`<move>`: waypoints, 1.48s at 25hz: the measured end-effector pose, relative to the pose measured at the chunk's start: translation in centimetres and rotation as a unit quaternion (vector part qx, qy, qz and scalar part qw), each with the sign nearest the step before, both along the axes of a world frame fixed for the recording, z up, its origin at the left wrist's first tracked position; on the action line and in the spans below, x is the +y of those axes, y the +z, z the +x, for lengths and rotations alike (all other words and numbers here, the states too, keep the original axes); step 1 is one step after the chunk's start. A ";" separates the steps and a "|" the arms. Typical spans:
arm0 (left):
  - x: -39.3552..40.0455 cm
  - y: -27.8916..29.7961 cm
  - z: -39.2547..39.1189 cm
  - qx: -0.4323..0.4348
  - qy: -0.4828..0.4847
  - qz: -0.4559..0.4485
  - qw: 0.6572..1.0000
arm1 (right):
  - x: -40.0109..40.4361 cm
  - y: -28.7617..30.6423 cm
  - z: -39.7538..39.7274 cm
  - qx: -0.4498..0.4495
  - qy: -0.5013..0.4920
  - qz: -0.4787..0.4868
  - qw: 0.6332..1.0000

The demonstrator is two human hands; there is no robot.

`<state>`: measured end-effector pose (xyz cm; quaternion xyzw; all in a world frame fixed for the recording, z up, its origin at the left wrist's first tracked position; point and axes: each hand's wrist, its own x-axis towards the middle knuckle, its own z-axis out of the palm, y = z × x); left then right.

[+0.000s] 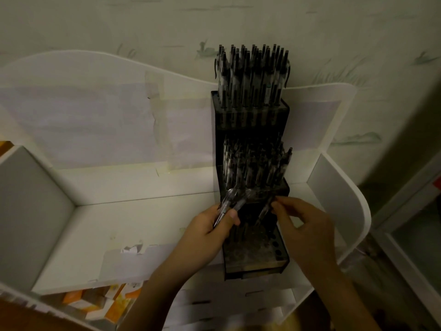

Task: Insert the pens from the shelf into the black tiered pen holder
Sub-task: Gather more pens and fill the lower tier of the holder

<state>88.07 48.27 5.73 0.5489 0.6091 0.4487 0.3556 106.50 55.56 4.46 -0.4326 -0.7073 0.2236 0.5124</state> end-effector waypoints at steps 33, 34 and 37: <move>-0.3 -0.3 0.8 -0.008 -0.020 0.026 0.999 | 0.3 -1.9 -0.5 -0.051 0.035 -0.051 0.997; -0.3 -0.3 0.8 -0.003 -0.026 0.029 0.999 | -0.1 -1.0 -0.5 -0.016 0.040 -0.052 0.998; 0.0 -0.5 1.0 0.021 -0.030 0.043 0.998 | -0.9 1.5 -0.7 0.092 0.090 -0.120 0.984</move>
